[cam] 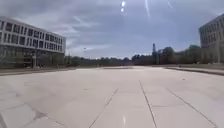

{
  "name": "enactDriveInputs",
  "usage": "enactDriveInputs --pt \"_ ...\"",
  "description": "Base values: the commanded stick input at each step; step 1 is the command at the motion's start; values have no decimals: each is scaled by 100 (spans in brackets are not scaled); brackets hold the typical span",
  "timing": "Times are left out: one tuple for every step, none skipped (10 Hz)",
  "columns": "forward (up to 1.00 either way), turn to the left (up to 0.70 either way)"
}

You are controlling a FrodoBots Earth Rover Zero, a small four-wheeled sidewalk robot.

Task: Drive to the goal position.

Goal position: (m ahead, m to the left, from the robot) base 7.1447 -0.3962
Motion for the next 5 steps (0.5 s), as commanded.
enactDriveInputs --pt "50 0" --pt "50 0" --pt "50 0" --pt "50 0" --pt "50 0"
